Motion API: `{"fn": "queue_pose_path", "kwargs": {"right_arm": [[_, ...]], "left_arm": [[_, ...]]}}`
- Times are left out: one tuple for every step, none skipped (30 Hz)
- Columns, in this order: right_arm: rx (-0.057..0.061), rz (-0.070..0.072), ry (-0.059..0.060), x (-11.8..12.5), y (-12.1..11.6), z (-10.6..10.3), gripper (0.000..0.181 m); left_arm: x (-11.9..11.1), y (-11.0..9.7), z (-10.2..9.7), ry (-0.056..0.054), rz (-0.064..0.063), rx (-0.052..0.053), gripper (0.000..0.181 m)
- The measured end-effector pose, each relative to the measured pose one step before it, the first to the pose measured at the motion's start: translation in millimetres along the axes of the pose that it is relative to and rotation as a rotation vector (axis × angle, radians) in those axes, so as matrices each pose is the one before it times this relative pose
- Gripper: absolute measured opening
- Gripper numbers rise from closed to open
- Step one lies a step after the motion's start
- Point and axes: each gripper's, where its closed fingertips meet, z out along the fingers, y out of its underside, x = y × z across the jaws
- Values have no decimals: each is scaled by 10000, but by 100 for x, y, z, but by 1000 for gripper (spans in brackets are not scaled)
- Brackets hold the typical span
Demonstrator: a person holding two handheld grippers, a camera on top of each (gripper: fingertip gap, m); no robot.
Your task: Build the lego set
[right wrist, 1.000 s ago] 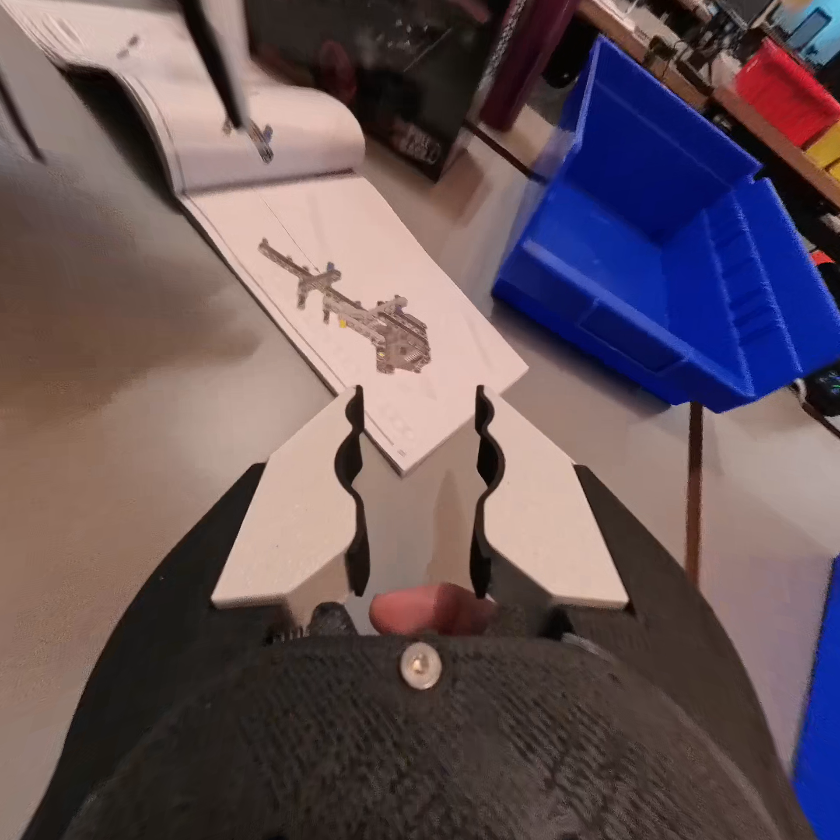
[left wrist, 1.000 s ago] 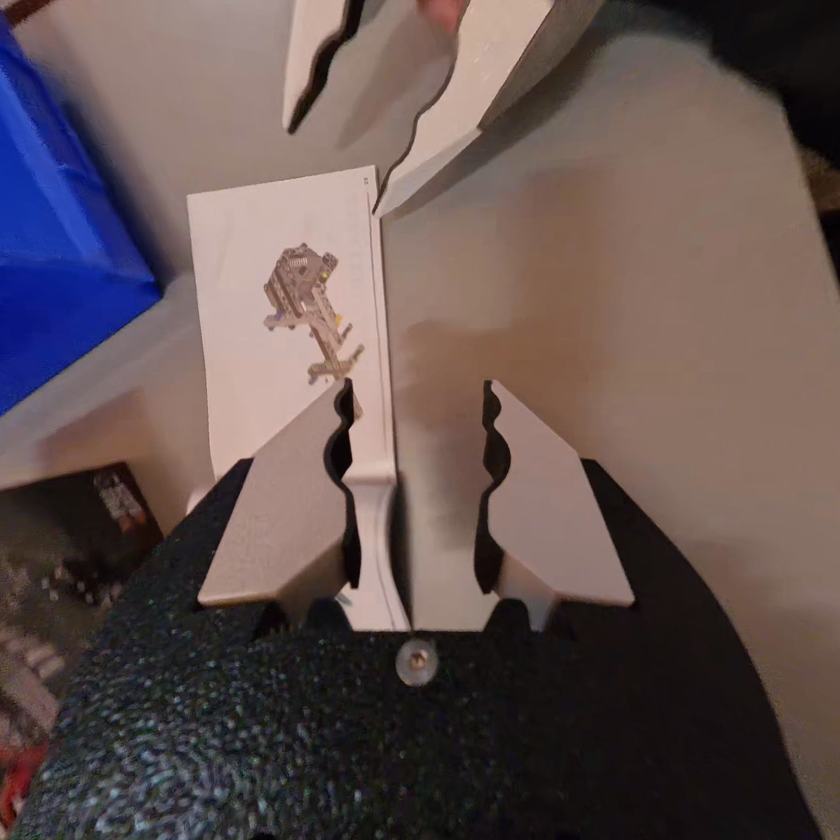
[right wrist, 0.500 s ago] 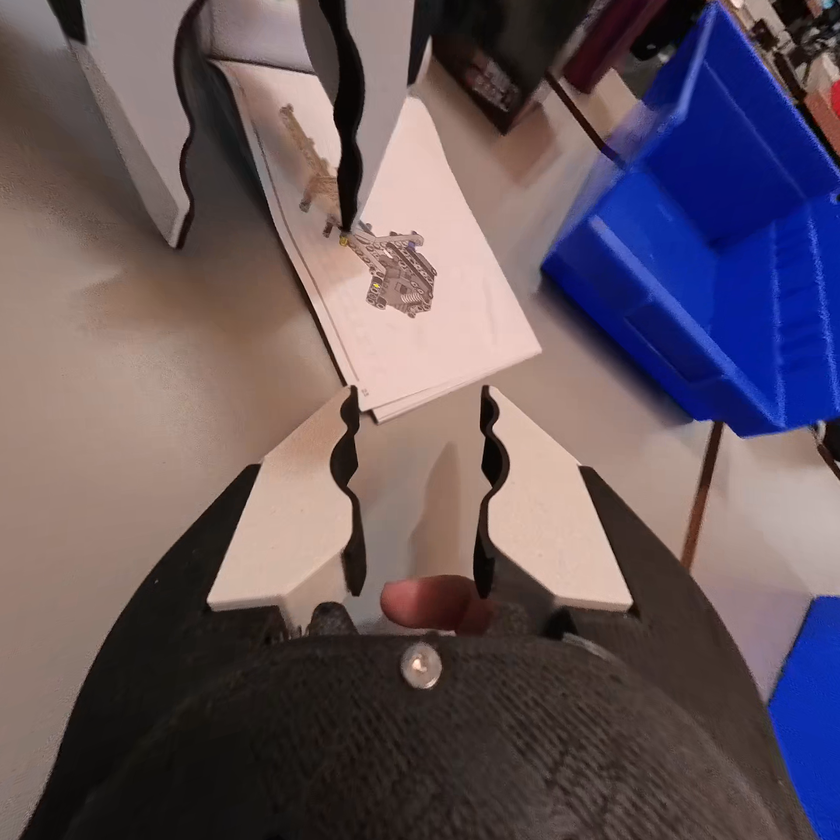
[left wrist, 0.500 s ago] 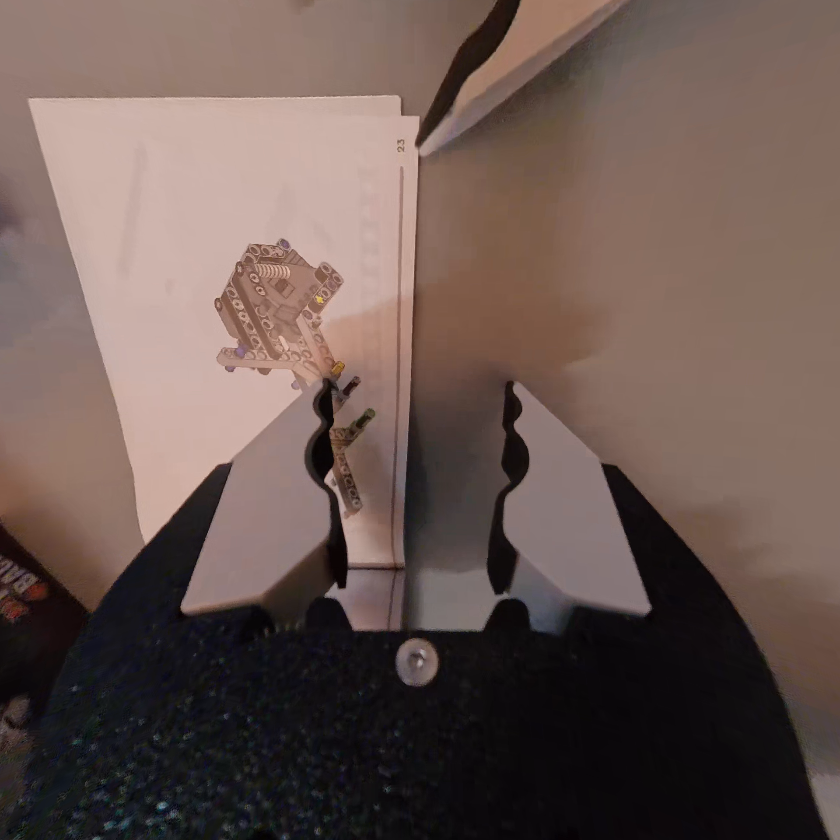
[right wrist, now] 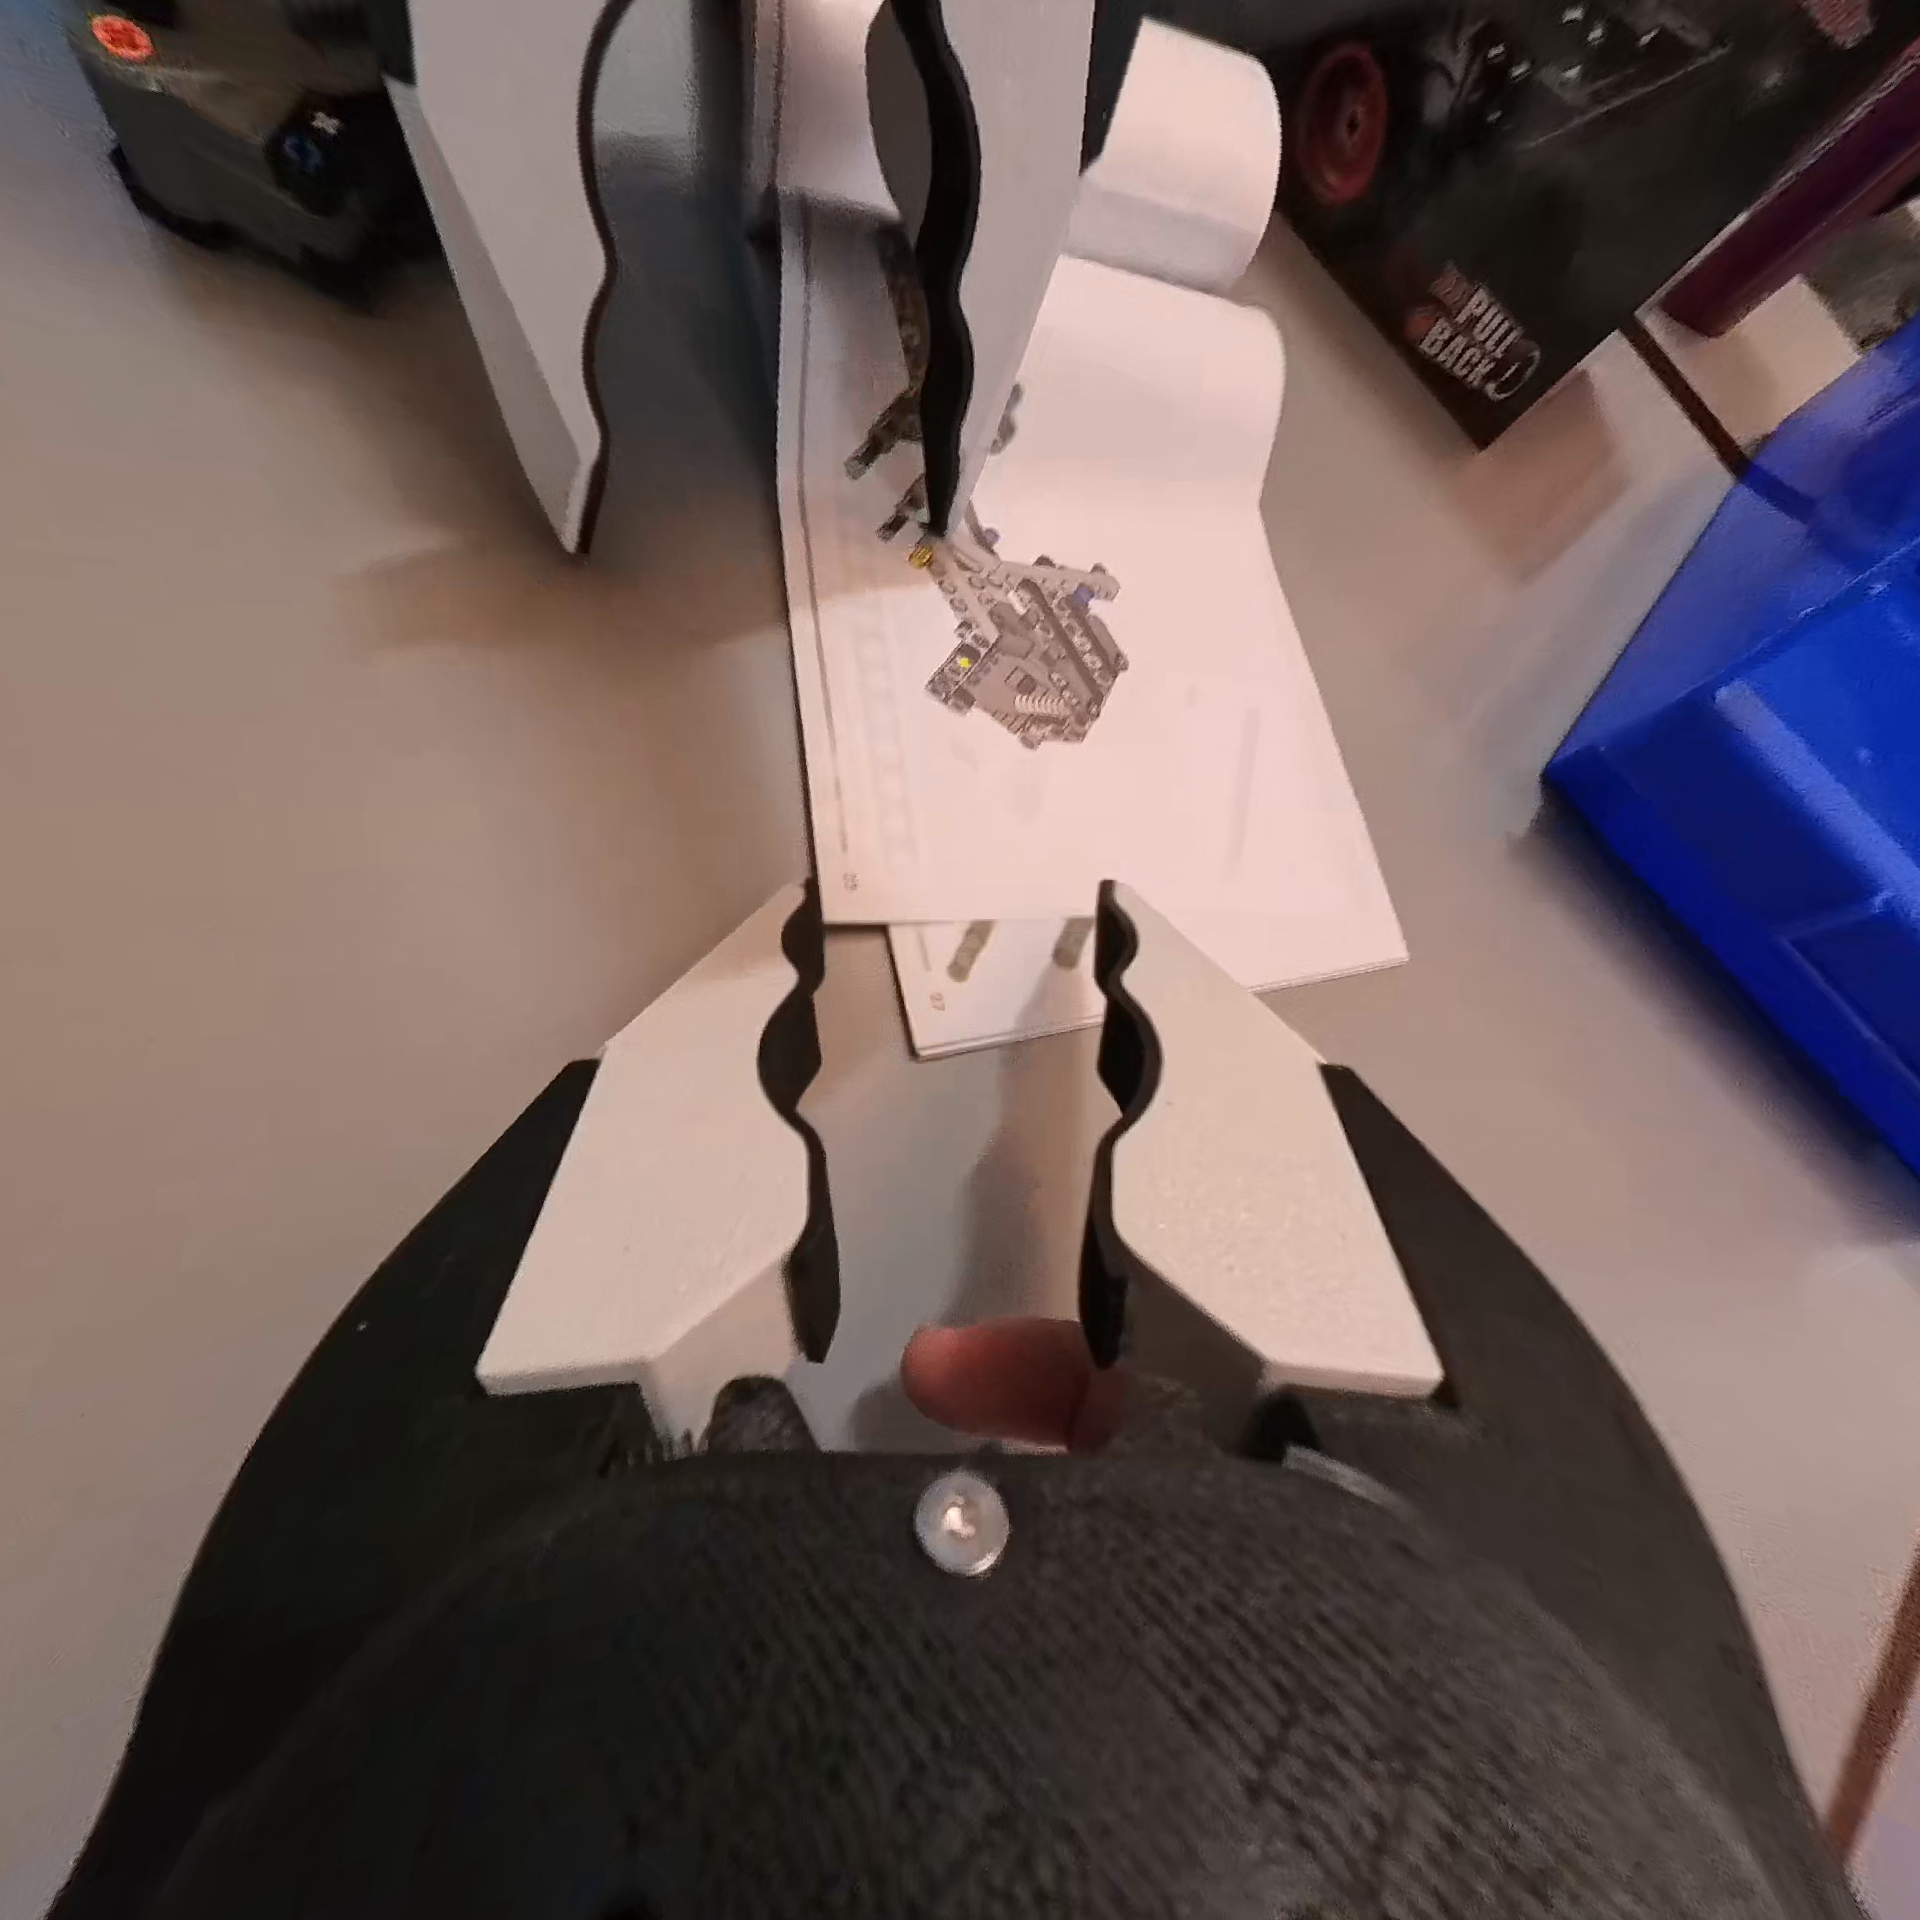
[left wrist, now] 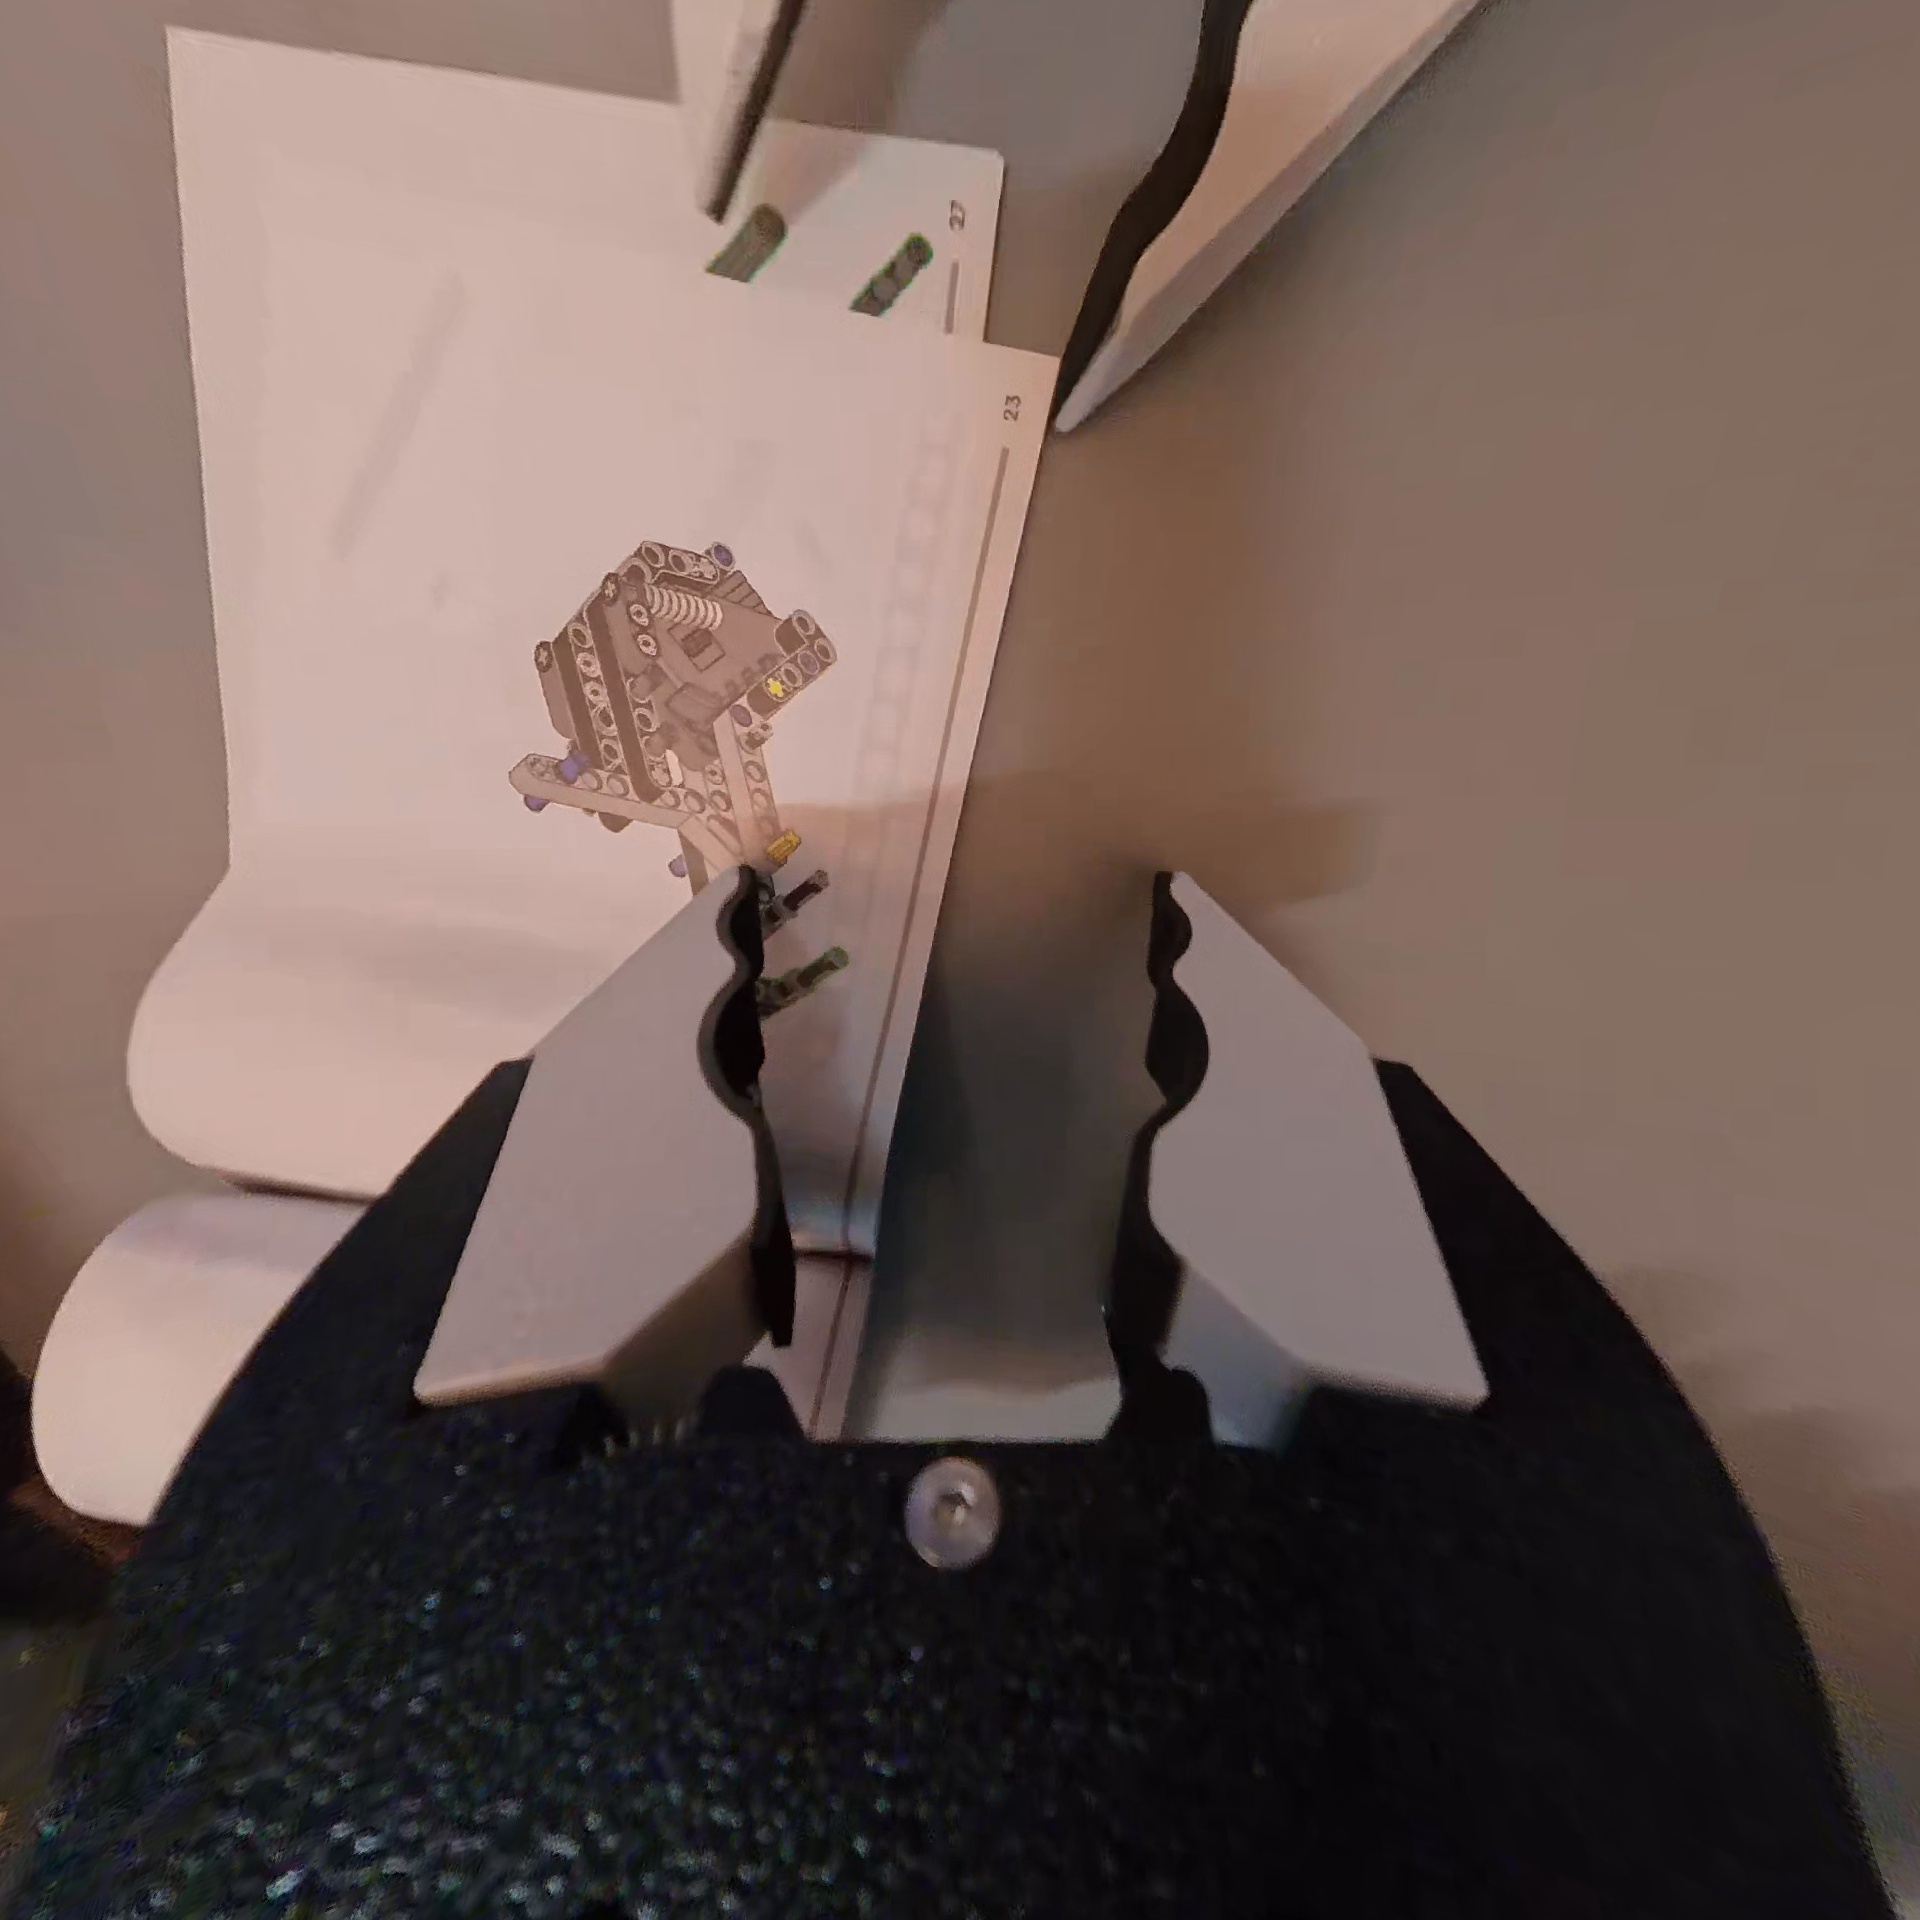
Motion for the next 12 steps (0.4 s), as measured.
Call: {"fn": "queue_pose_path", "kwargs": {"right_arm": [[-17, 153, -134, -166, 65, -3, 47], [-7, 47, -26, 2, 22, -4, 46], [-1, -28, 69, 127, -8, -2, 48], [-5, -4, 47, 75, 28, 8, 48], [7, 76, -82, -110, 18, 14, 46], [-3, 150, -154, -198, 41, 18, 42], [2, 219, -206, -275, 59, 33, 36], [19, 252, -199, -251, 55, 27, 32], [37, 222, -132, -128, 47, 15, 29], [36, 189, -72, -40, 58, -8, 28], [-8, 135, -109, -119, 96, -79, 26], [-41, 131, -110, -141, 140, -123, 24]], "left_arm": [[-45, 175, -94, 19, -59, -39, 74], [-143, 140, -92, -39, -41, -37, 74], [-212, 18, -111, -112, -5, 16, 74], [-155, -141, -127, -116, 22, 128, 74], [2, -213, -138, -19, 35, 171, 74], [62, -145, -88, 32, -15, 111, 74], [-23, 53, -23, 10, -41, -13, 74], [-30, 234, 60, 16, -24, -120, 73], [50, 368, 134, 79, 12, -192, 72], [-3, 305, 135, 27, 28, -147, 72], [-104, 76, 66, -56, 40, -13, 71], [-1, 11, -22, 7, 8, 15, 70]]}}
